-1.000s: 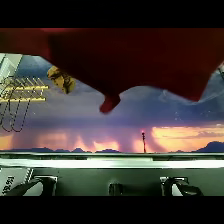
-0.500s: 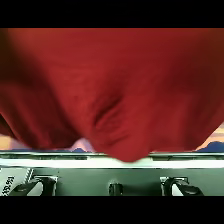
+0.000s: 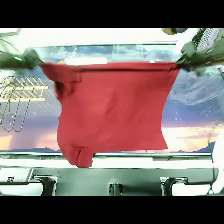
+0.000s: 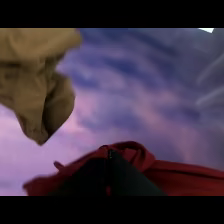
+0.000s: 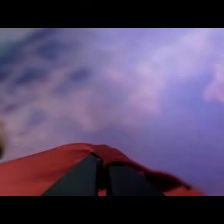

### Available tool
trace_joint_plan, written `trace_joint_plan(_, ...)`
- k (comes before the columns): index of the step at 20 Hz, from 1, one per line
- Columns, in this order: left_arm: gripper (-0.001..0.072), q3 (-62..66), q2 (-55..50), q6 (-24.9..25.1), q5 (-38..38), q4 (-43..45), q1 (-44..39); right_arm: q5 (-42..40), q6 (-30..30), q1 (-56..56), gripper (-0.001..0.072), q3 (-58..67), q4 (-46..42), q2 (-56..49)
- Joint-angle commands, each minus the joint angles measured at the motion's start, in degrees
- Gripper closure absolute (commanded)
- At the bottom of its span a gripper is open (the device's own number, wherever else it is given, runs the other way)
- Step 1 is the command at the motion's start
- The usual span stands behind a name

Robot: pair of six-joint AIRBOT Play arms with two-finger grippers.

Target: Fold the clothes and pants, and hang the long-sleeved shirts on hangers.

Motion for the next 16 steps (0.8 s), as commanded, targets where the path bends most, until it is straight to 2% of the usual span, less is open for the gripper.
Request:
trace_joint_plan(1, 0.0694, -0.46, -13.25, 1.33, 3.26, -0.24, -3.21, 6.03, 1.88, 0.02, 0.0682, -0.07, 1.79, -13.33)
trace_joint_plan(6, 0.0690, -0.46, -17.77, 1.33, 4.13, -0.24, -5.62, 11.21, 1.90, 0.02, 0.0677, -0.07, 2.99, -21.33)
trace_joint_plan(7, 0.0648, -0.46, -17.68, 1.29, 3.89, -0.24, -5.70, 11.93, 1.88, 0.00, 0.0665, -0.07, 3.02, -21.84)
trace_joint_plan(8, 0.0523, -0.17, -17.53, 1.14, 3.10, -0.24, -5.57, 12.13, 1.84, 0.00, 0.0603, -0.07, 2.99, -21.99)
trace_joint_plan(9, 0.0366, 0.83, -17.42, 1.14, 0.98, -0.22, -5.18, 11.67, 1.42, -0.15, 0.0471, -0.04, 3.04, -21.79)
trace_joint_plan(10, 0.0299, 2.34, -17.33, 1.16, -1.99, -0.22, -4.48, 10.21, -0.48, -0.50, 0.0327, 0.02, 3.39, -21.22)
trace_joint_plan(11, 0.0300, 4.37, -17.07, 1.66, -6.27, -0.17, -3.43, 7.67, -4.35, -1.36, 0.0253, 0.11, 3.69, -20.11)
trace_joint_plan(14, 0.0300, 7.61, -13.38, 6.40, -18.40, -0.11, 0.87, -3.85, -16.81, -6.43, 0.0252, 0.09, 3.34, -15.04)
trace_joint_plan(16, 0.0301, 7.56, -9.44, 7.45, -25.16, 2.51, 4.07, -13.33, -25.40, -10.80, 0.0269, -0.09, 2.43, -11.82)
